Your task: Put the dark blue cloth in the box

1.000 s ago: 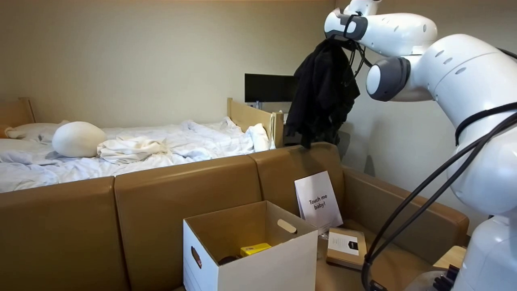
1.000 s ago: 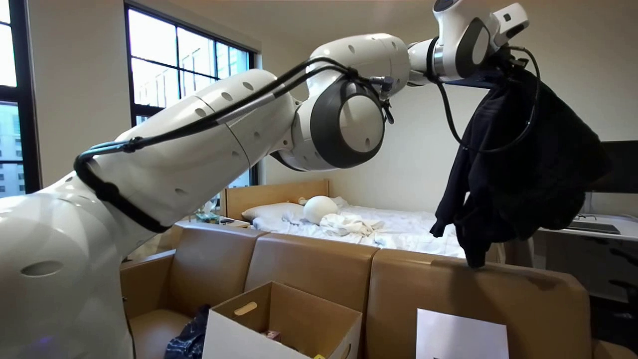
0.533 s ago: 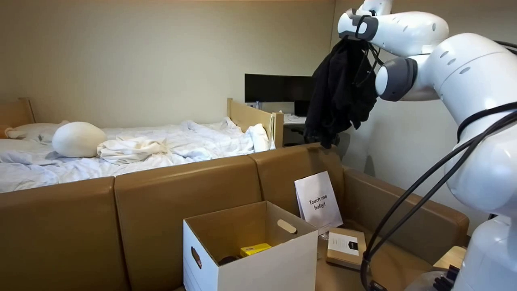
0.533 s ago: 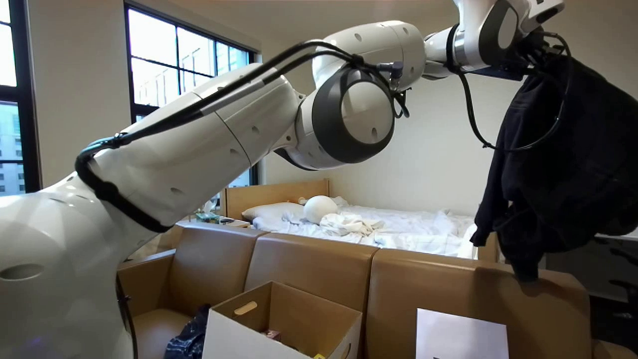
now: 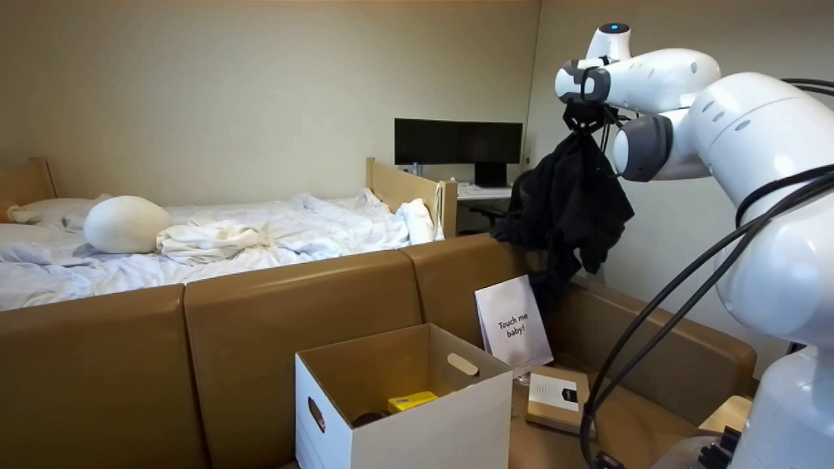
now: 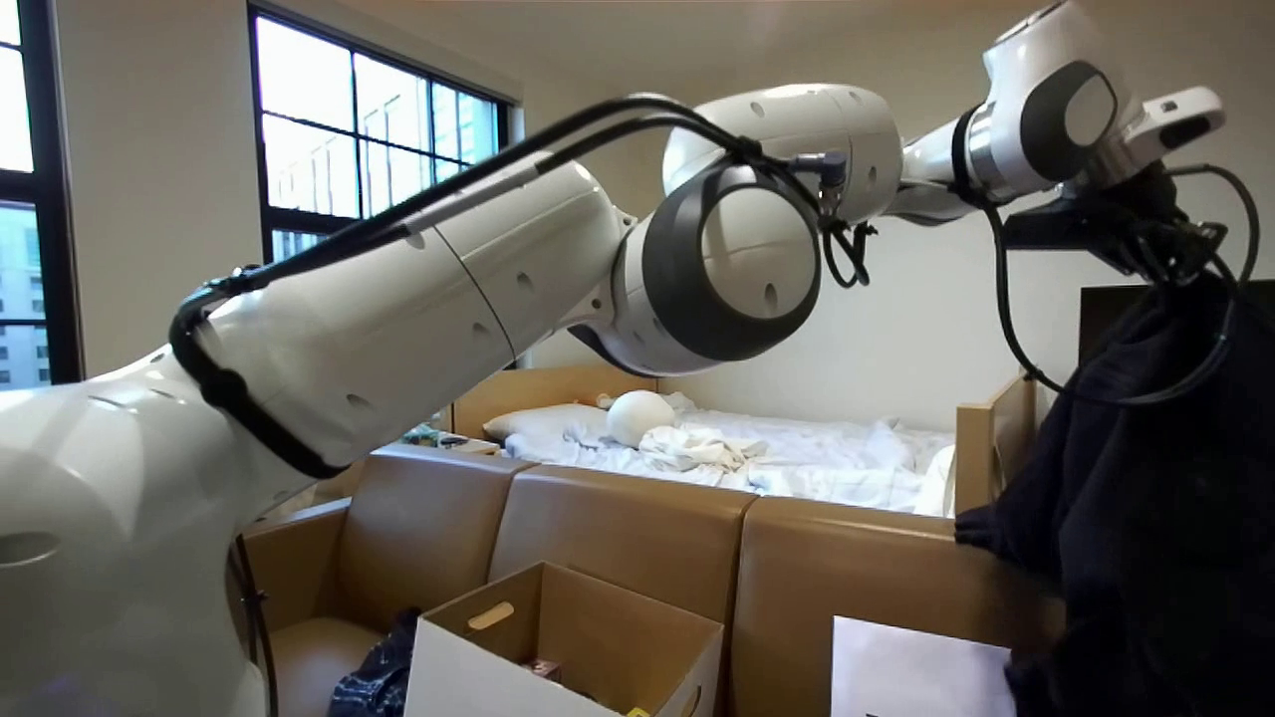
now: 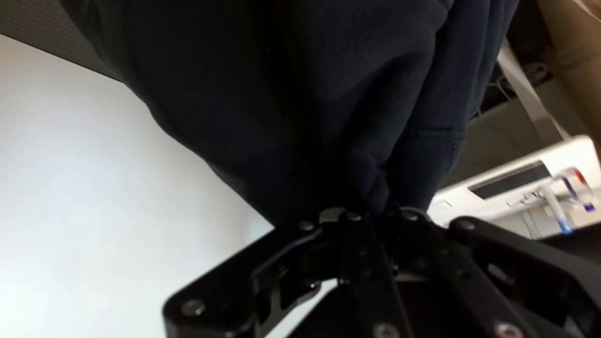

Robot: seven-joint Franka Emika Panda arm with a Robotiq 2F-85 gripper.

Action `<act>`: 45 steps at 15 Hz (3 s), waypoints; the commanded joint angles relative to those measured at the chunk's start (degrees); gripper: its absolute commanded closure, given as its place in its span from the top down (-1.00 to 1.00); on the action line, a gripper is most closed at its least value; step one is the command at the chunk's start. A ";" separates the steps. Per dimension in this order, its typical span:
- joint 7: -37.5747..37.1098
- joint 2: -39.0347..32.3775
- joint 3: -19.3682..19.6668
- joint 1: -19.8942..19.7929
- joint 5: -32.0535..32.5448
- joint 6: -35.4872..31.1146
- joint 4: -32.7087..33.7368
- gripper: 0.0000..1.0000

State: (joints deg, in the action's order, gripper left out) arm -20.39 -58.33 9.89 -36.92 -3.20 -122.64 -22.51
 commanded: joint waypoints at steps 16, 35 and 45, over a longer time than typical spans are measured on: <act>14.12 -15.09 -1.71 5.05 4.58 22.07 2.65 -0.88; 22.20 -23.00 -8.22 -2.58 -1.32 36.41 1.74 -0.83; 32.98 -29.87 -7.69 4.42 0.84 39.42 -12.72 -0.89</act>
State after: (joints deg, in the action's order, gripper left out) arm 6.85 -88.22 1.44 -34.96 -4.06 -83.93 -33.01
